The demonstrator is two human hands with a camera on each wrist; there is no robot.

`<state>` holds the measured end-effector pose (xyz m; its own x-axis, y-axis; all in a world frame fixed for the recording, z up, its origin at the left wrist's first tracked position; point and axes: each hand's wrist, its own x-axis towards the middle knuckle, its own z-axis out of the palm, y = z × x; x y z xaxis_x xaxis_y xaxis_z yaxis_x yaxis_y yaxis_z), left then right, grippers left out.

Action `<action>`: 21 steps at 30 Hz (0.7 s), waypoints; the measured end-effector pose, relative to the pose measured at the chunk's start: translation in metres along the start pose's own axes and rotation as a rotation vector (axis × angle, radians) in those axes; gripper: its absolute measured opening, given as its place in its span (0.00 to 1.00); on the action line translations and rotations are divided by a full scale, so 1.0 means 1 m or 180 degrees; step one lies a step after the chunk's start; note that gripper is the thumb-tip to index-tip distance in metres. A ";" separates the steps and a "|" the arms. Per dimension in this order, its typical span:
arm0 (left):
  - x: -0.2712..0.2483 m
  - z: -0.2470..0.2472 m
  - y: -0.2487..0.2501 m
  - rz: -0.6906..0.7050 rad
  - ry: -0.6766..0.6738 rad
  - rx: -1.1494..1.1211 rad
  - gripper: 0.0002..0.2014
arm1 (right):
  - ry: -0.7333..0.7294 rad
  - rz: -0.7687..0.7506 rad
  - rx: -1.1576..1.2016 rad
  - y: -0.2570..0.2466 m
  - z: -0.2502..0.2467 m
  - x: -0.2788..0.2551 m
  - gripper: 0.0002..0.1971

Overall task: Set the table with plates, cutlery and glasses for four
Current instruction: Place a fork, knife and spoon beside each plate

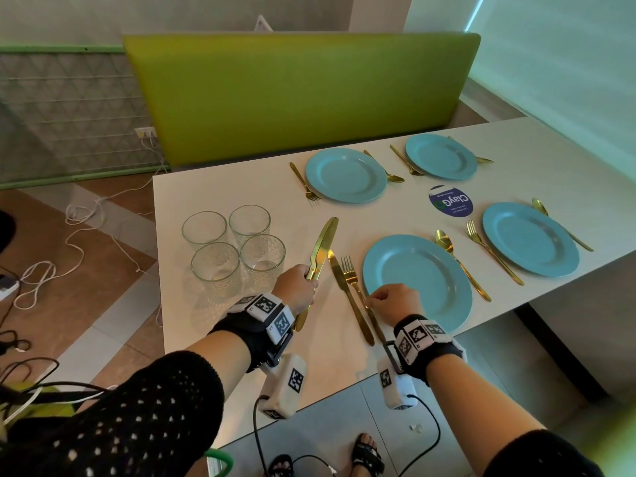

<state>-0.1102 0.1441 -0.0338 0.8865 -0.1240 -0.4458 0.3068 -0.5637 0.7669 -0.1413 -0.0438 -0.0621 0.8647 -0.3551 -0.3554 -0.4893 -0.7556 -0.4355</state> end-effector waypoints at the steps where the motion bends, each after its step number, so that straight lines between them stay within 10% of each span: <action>1: 0.000 0.000 0.000 0.0004 0.0000 -0.0002 0.15 | -0.0041 -0.0004 -0.0010 0.002 -0.001 0.000 0.07; 21: -0.002 0.001 -0.003 -0.0076 -0.0008 -0.0003 0.13 | 0.0075 0.0200 -0.0582 -0.011 0.029 -0.008 0.10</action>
<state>-0.1134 0.1451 -0.0354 0.8781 -0.1126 -0.4650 0.3281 -0.5657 0.7565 -0.1458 -0.0169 -0.0785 0.8365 -0.4159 -0.3567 -0.5154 -0.8182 -0.2549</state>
